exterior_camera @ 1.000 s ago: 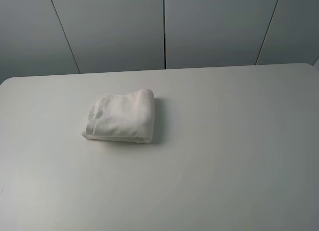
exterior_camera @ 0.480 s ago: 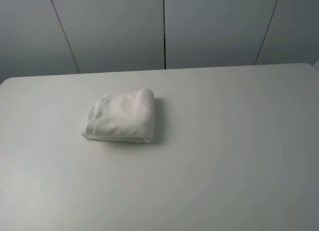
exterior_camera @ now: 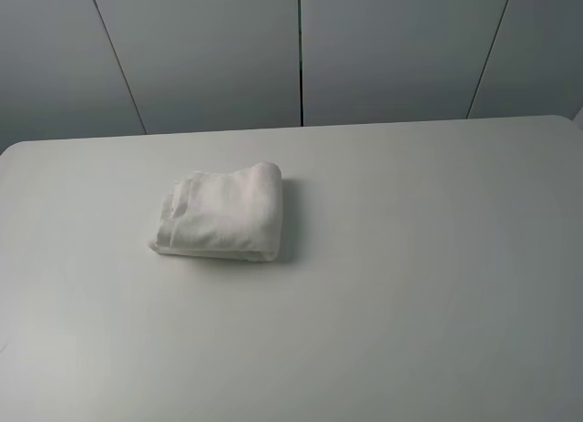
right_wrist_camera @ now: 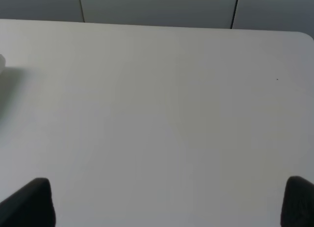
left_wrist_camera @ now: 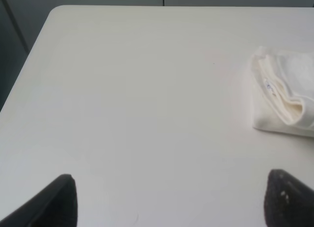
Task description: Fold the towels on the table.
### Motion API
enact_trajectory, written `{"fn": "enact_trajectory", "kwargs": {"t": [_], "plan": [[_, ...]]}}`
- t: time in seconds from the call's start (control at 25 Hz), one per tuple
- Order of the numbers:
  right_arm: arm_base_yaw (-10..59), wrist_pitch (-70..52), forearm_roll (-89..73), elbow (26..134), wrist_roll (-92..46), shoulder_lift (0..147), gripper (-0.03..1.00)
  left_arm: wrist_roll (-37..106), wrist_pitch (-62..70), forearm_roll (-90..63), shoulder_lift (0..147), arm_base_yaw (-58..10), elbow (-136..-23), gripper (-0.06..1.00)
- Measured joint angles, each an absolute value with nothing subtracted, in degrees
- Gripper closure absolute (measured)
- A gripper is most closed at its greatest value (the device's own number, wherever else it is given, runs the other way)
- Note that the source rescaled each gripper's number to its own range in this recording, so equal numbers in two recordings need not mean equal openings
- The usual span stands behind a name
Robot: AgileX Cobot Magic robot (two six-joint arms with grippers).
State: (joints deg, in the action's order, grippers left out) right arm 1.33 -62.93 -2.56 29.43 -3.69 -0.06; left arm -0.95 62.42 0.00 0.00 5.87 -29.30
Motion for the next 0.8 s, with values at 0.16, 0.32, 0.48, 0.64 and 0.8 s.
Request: {"fn": "enact_trajectory", "kwargs": {"t": [0.16,0.32,0.48,0.64,0.8], "plan": [[1.3,-62.9,-2.6,29.4,-3.7,-0.1,-0.03,-0.9,62.4,0.0,0.0,5.9,-29.3,-0.05],[1.3,-62.9,-2.6,29.4,-3.7,-0.1,-0.03,-0.9,62.4,0.0,0.0,5.9,-29.3,-0.05],[1.3,-62.9,-2.6,29.4,-3.7,-0.1,-0.03,-0.9,62.4,0.0,0.0,5.9,-29.3,-0.05],[1.3,-62.9,-2.6,29.4,-3.7,-0.1,-0.03,-0.9,62.4,0.0,0.0,5.9,-29.3,-0.05],[1.3,-62.9,-2.6,29.4,-3.7,-0.1,-0.03,-0.9,62.4,0.0,0.0,5.9,-29.3,-0.05]]}}
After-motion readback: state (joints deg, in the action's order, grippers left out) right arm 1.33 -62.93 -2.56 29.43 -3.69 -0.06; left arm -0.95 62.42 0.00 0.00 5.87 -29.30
